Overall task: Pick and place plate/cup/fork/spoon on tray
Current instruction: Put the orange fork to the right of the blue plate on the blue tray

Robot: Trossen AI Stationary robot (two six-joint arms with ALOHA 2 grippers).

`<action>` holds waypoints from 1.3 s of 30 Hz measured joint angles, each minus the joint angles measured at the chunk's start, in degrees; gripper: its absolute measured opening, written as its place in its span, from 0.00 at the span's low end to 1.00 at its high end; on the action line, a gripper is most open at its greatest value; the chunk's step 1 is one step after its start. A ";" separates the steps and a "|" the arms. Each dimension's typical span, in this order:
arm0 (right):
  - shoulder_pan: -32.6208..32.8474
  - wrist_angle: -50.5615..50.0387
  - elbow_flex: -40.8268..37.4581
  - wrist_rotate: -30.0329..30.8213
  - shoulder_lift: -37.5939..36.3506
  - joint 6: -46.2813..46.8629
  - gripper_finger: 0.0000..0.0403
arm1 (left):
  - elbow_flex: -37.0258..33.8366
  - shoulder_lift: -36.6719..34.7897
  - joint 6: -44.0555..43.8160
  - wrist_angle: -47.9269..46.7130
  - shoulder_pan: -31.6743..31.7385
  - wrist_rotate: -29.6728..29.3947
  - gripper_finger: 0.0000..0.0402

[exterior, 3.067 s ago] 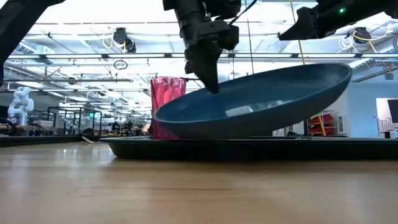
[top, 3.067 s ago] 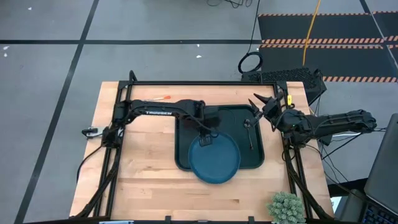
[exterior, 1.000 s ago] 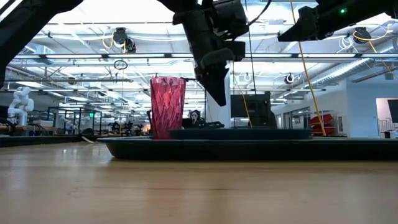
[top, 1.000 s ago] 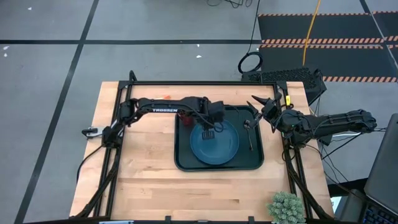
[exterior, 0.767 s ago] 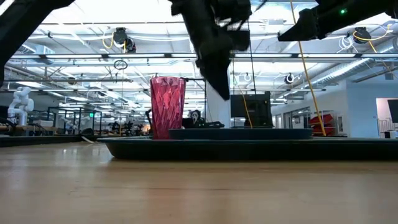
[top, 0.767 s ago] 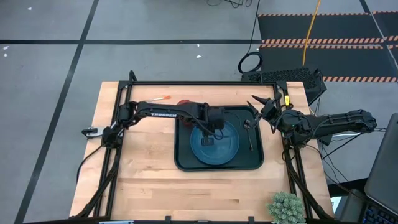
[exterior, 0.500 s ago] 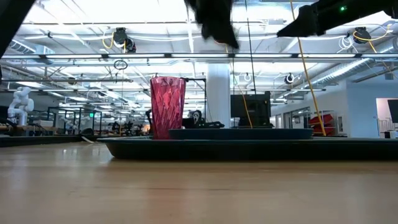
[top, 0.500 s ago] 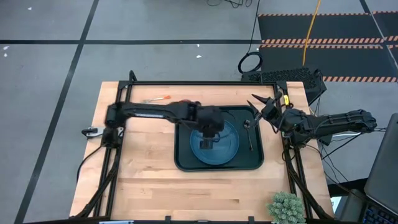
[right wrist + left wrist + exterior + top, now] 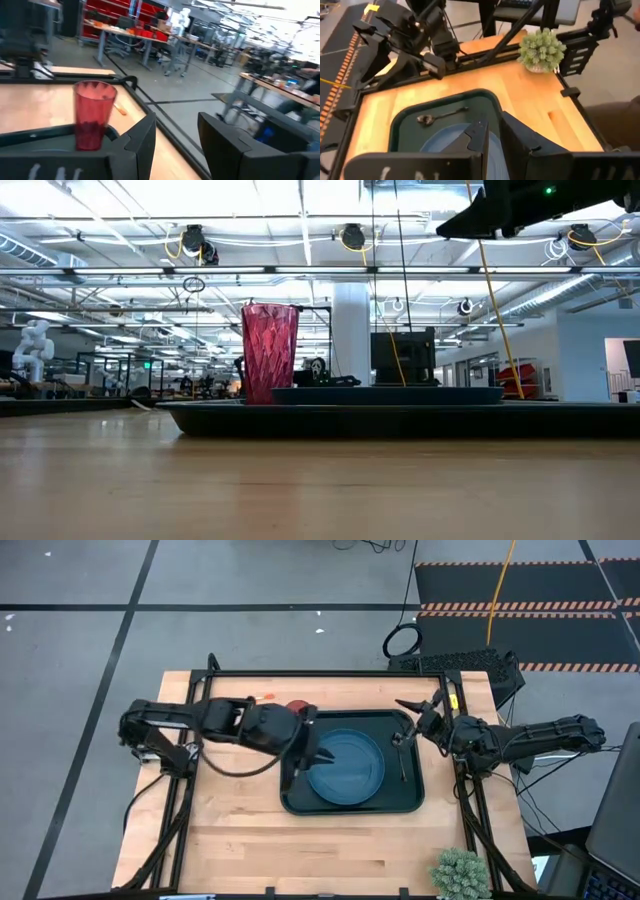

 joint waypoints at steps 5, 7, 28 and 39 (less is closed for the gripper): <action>0.03 0.02 0.00 -4.29 1.07 1.26 0.35 | -0.81 0.00 0.00 -1.84 -1.31 -2.22 0.12; 0.04 0.05 0.00 -3.73 1.80 1.23 0.35 | -2.64 -0.01 -0.12 -0.33 -1.47 -2.23 0.12; 0.07 6.19 0.02 -5.49 5.76 2.46 0.35 | -49.77 -35.76 -10.26 25.62 -0.48 -39.76 0.12; 0.37 11.79 4.03 -8.77 14.18 0.39 0.35 | -42.92 -34.27 -21.86 -10.29 18.27 -28.77 0.12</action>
